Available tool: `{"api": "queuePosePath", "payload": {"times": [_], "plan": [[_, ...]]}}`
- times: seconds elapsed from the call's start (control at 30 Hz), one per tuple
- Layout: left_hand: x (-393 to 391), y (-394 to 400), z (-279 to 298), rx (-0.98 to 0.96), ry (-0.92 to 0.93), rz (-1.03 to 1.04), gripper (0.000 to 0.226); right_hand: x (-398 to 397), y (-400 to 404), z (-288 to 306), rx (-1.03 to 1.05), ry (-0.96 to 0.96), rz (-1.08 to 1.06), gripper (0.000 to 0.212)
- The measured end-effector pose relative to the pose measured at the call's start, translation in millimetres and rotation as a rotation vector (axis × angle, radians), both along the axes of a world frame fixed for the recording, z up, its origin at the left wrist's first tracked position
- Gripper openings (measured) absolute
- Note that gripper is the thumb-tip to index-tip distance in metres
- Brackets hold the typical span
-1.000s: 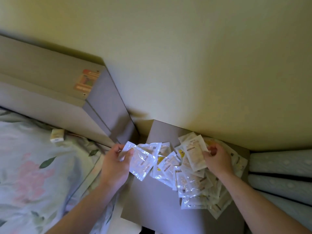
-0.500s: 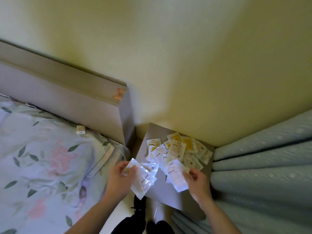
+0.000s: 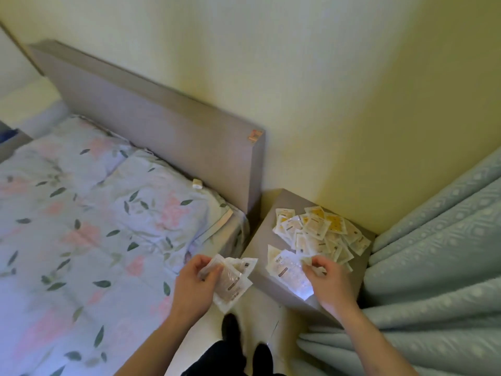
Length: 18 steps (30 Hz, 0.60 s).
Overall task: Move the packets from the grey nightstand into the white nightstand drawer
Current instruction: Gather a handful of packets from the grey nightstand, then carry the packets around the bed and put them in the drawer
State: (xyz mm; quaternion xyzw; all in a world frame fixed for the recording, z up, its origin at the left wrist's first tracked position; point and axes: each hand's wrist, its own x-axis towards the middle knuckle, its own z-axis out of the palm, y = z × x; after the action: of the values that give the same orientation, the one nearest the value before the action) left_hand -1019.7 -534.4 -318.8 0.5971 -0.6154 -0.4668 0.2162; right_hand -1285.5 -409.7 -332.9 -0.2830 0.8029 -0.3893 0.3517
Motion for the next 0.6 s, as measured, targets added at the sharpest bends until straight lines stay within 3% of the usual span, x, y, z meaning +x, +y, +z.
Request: {"api": "queuePosePath", "payload": {"times": [0.33,0.6], "plan": [[192,89,59,-0.145,-0.011,0.296,0.013,157,-1,67,-0.085,0.054,0.377,0.005],[456,207,87,-0.204,-0.043,0.588,0.009,429,7,112,-0.263,0.045,0.733,0.032]]}}
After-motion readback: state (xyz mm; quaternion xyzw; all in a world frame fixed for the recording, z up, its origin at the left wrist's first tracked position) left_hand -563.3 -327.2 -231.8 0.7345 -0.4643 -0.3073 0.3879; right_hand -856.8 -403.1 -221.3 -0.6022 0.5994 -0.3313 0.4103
